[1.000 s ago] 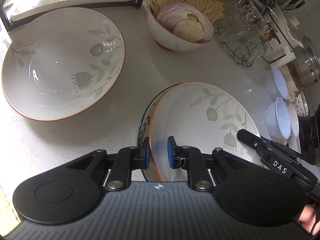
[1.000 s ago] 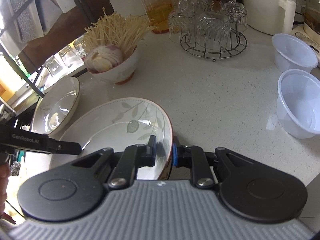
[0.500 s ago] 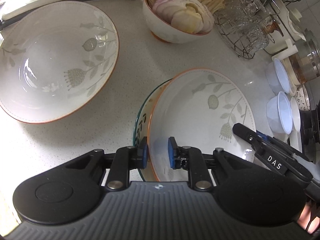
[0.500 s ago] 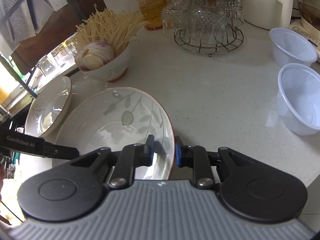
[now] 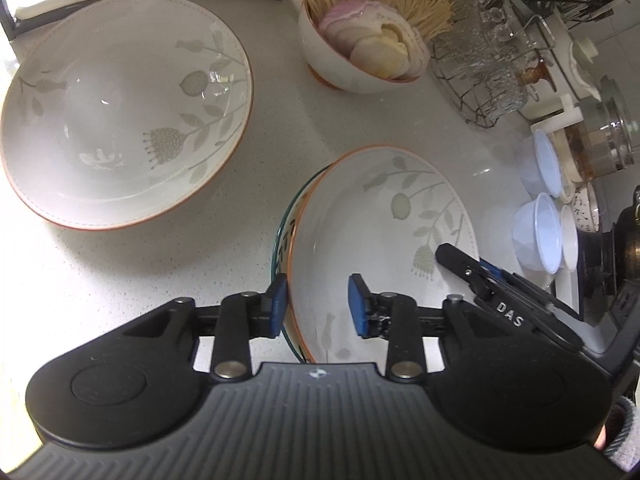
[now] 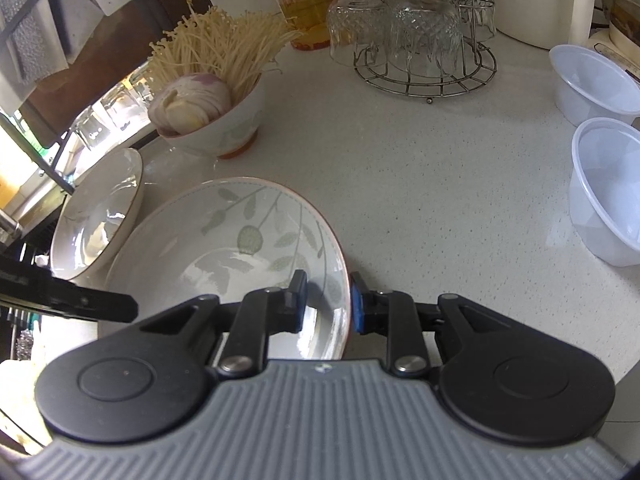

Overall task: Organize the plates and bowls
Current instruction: 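Lower the white plate onto the floral plate and open both grippers, then move both grippers to the white plate by the dish rack and grasp its rim, then lift the second white plate with both grippers and carry it to the plate stack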

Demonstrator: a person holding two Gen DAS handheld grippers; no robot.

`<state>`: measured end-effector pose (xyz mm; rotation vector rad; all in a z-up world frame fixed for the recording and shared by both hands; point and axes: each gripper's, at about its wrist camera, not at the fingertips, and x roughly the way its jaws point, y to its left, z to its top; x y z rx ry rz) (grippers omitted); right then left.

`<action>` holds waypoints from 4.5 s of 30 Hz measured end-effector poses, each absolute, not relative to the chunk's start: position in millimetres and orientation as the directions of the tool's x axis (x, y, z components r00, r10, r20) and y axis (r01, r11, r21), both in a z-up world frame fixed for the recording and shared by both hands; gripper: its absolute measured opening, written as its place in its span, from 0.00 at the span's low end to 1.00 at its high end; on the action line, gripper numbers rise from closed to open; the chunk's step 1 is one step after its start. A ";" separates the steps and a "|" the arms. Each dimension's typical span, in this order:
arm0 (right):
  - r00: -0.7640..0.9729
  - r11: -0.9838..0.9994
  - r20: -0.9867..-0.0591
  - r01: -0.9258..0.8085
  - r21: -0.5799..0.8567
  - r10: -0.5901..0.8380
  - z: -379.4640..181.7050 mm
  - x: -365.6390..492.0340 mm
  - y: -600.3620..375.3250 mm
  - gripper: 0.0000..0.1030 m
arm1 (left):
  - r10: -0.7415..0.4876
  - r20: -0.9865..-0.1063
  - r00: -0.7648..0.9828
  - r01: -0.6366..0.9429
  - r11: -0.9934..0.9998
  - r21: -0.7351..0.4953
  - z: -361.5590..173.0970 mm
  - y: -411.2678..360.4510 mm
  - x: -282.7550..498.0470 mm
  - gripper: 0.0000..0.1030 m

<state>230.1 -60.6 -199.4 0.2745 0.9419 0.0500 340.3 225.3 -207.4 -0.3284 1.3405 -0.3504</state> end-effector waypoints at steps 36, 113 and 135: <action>0.808 0.959 -0.559 -0.025 0.283 0.186 -51.6 165.9 -1.9 0.26 | -0.414 -0.709 0.571 0.248 0.910 -0.332 -63.2 280.4 258.7 0.47; 0.486 0.920 -0.784 -0.134 0.368 0.385 -211.9 376.4 95.8 0.20 | -0.233 -0.862 0.451 -0.222 0.906 -0.361 -228.1 420.6 393.9 0.26; 0.525 0.926 -0.763 -0.227 0.303 0.378 -187.1 358.7 100.3 0.19 | -0.262 -0.840 0.476 -0.182 0.905 -0.385 -198.6 421.5 373.7 0.15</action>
